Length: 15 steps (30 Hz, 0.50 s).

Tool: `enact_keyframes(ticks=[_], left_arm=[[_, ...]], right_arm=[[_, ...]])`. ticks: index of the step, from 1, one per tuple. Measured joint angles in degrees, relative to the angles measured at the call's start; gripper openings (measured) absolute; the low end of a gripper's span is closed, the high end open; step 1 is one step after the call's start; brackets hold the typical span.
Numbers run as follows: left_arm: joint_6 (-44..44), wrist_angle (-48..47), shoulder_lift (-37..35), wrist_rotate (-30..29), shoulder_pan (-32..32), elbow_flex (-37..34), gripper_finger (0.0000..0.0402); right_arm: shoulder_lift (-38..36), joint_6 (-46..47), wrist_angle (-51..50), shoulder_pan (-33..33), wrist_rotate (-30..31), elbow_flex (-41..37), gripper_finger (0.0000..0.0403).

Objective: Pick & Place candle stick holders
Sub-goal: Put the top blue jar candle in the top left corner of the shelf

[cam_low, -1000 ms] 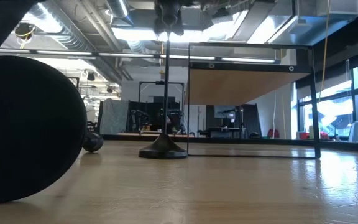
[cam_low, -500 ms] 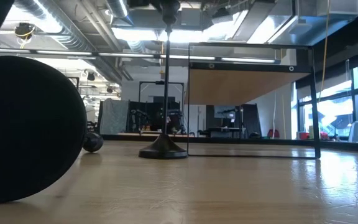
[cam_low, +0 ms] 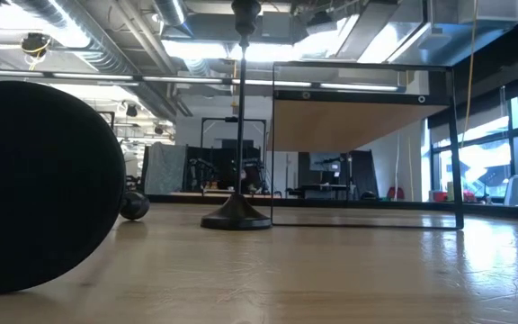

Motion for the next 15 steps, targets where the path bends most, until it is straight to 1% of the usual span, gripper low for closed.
enact_keyframes(ticks=[6, 8, 15], left_arm=[[-8.3, 0.0, 0.0, 1.1, -6.4, -5.5, 0.0001], [-9.9, 0.1, 0.0, 1.0, -8.4, -7.1, 0.0001], [-19.2, 0.1, -1.0, 1.6, -14.3, -14.0, 0.0001]], right_arm=[[0.0, 0.0, -0.7, 0.2, 0.0, 0.0, 0.0], [0.0, 0.0, -0.7, 0.2, 0.0, 0.0, 0.0], [0.0, 0.2, -0.8, 0.2, -0.3, 0.0, 0.0]])
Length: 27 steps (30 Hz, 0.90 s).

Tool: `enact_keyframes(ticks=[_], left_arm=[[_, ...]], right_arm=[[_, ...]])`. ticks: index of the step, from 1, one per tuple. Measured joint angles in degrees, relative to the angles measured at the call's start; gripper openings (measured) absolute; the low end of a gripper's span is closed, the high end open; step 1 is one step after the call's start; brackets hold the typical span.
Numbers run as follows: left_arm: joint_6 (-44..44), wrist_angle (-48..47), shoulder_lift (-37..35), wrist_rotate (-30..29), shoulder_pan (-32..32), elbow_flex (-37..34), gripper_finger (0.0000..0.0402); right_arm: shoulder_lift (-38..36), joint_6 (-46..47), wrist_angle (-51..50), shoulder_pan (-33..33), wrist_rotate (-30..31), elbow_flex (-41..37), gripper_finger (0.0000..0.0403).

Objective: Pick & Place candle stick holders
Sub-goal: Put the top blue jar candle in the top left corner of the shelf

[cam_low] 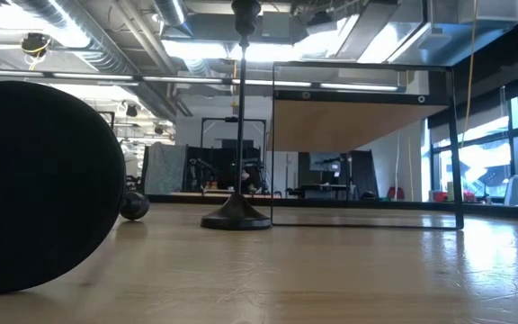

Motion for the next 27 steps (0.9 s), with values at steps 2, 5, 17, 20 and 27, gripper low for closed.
enact_keyframes(ticks=[2, 5, 17, 20, 27], left_arm=[[-3.2, 0.0, -1.1, 0.1, -1.5, -2.7, 0.0001], [-8.8, 0.0, -2.9, -0.4, -3.6, -7.8, 0.0001], [-39.1, 7.5, -15.9, -8.2, -11.7, -31.7, 0.0001], [-43.2, 12.1, -19.0, -8.2, -12.5, -36.8, 0.0001], [-56.4, 19.3, -25.2, -5.5, -12.1, -47.7, 0.0001]], right_arm=[[0.0, 0.0, 0.0, 0.0, -0.1, 0.0, 0.0], [0.0, 0.0, 0.0, 0.0, -0.2, 0.0, 0.0], [0.0, 0.0, 0.0, 0.0, -0.1, 0.0, 0.0], [0.0, 0.0, 0.0, 0.0, 0.0, 0.0, 0.0], [0.0, 0.0, 0.0, 0.0, 0.3, 0.0, 0.0]])
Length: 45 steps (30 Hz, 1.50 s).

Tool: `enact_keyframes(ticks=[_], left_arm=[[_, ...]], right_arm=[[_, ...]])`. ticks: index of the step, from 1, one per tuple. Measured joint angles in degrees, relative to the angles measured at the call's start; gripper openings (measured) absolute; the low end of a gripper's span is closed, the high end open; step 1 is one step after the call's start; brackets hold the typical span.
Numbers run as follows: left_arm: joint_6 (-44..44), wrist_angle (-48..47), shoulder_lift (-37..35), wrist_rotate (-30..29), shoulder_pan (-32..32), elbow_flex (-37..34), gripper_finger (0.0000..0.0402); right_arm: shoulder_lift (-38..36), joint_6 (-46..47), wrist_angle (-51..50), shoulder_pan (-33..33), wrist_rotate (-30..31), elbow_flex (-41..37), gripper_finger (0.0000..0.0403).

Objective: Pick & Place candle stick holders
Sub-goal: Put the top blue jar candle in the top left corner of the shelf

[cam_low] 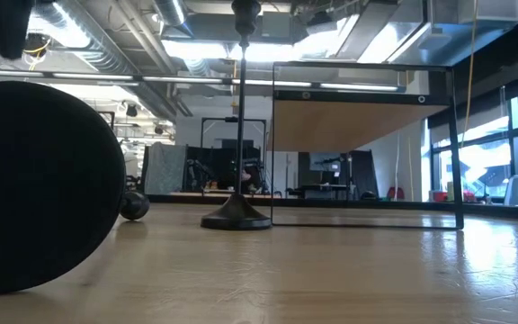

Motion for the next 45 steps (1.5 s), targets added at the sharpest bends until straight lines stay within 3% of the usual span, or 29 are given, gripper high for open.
enact_keyframes(ticks=[8, 13, 19, 24, 29, 38, 40, 45], left_arm=[[10.7, -4.1, -1.4, -2.6, 6.8, -6.0, 0.0001], [24.8, -3.2, -2.1, 5.5, 16.1, -10.1, 0.0001], [44.7, 7.4, -2.7, 15.2, 27.5, -13.5, 0.0001], [59.5, 12.7, -2.8, 16.1, 32.2, -13.8, 0.0001], [75.3, 14.2, -2.8, 12.0, 30.0, -13.8, 0.0001], [85.8, 16.9, -2.8, 16.2, 22.8, -13.8, 0.0001], [85.2, 16.9, -2.8, 16.5, 21.1, -13.8, 0.0001], [73.3, 17.1, -2.8, 15.1, 19.0, -13.8, 0.0004]], right_arm=[[0.0, 0.0, 0.0, -0.1, 0.0, 0.0, 0.0], [0.0, 0.0, 0.0, -0.1, 0.2, 0.0, 0.0], [0.0, 0.0, 0.2, -0.2, 0.2, 0.0, 0.0], [0.0, 0.3, 0.2, -0.2, 0.2, 0.0, 0.0], [0.0, 1.4, -0.3, -0.1, -0.9, 0.0, 0.0], [0.0, 2.6, -1.8, -0.1, -1.6, 0.0, 0.0], [0.0, 2.6, -2.0, -0.1, -1.6, 0.0, 0.0], [0.0, 2.1, -2.2, -0.1, -1.3, 0.0, 0.0]])
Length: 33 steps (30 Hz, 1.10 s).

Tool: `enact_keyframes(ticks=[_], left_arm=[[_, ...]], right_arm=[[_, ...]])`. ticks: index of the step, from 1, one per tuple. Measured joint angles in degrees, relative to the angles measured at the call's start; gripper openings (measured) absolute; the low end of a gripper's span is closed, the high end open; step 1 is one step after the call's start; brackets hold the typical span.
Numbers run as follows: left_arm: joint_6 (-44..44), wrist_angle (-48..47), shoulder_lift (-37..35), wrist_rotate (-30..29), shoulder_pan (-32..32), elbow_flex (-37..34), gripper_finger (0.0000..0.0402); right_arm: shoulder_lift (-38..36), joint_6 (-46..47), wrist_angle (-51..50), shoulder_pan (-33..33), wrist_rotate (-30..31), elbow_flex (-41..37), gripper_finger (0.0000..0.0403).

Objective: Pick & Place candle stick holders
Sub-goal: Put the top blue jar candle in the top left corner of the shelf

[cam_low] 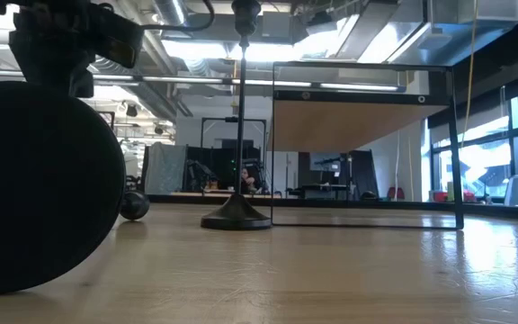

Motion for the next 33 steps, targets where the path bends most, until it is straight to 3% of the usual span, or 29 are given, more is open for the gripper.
enact_keyframes(ticks=[4, 13, 19, 25, 33], left_arm=[[-1.0, 3.6, 0.0, -1.0, -1.3, 0.0, 0.0035], [-5.8, 6.1, 0.9, -3.3, -1.7, 0.0, 0.0177], [-4.7, 9.6, 3.7, -5.4, -3.4, 0.0, 0.025], [-0.8, 11.9, 8.7, -6.2, -5.8, 0.0, 0.0289], [0.4, 11.9, 13.9, -7.3, -7.7, 0.0, 0.0304]], right_arm=[[0.0, -0.2, 0.0, 0.0, 0.2, 0.0, 0.0], [0.0, 0.7, 0.5, 0.0, 0.1, 0.0, 0.0], [0.0, 1.5, 0.5, 1.2, 0.0, 0.0, 0.0], [0.0, 2.8, 0.4, 1.3, 0.0, 0.0, 0.0], [0.0, 3.7, 0.0, 1.3, -0.2, 0.0, 0.0]])
